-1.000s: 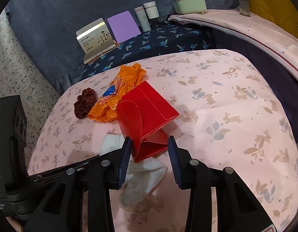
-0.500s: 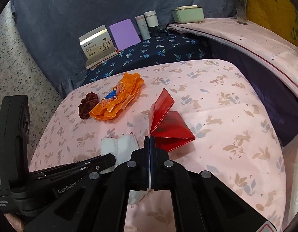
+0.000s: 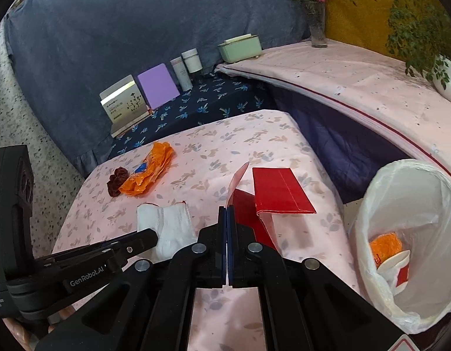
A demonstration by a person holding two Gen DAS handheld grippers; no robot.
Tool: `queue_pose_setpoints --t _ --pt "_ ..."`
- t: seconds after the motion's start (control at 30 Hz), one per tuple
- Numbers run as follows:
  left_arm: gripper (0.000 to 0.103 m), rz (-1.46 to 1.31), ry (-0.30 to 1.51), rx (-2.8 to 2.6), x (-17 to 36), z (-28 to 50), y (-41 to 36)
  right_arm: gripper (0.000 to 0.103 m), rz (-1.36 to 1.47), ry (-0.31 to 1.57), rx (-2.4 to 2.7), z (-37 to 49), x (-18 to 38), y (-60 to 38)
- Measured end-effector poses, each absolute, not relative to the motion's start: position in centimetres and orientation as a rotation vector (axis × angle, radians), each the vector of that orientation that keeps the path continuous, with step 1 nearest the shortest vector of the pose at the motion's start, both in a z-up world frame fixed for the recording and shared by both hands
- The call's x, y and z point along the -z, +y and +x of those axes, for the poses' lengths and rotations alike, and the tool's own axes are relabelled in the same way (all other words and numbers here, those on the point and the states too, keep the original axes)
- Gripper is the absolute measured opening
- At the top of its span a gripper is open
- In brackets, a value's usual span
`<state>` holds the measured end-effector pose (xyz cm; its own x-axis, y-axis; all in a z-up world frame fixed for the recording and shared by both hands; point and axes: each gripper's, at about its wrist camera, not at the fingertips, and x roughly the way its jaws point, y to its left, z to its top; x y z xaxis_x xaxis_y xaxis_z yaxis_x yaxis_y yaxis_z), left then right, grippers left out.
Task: Collect trash
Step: 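Carry the glove and red pouch over the bin and open the tools inside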
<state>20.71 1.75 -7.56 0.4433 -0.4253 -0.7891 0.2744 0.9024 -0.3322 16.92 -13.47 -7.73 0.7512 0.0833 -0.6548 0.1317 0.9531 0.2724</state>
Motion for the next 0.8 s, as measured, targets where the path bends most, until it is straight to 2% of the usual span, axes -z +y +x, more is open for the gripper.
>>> queue_pose_setpoints --t 0.4,0.8 --pt "0.013 -0.055 0.959 0.550 3.7 16.4 -6.4 0.001 0.380 0.637 0.149 10.2 5.4 -20.8" --pt "0.014 0.051 0.948 0.657 3.0 13.9 -14.5 0.001 0.447 0.613 0.278 5.2 6.1 -27.5"
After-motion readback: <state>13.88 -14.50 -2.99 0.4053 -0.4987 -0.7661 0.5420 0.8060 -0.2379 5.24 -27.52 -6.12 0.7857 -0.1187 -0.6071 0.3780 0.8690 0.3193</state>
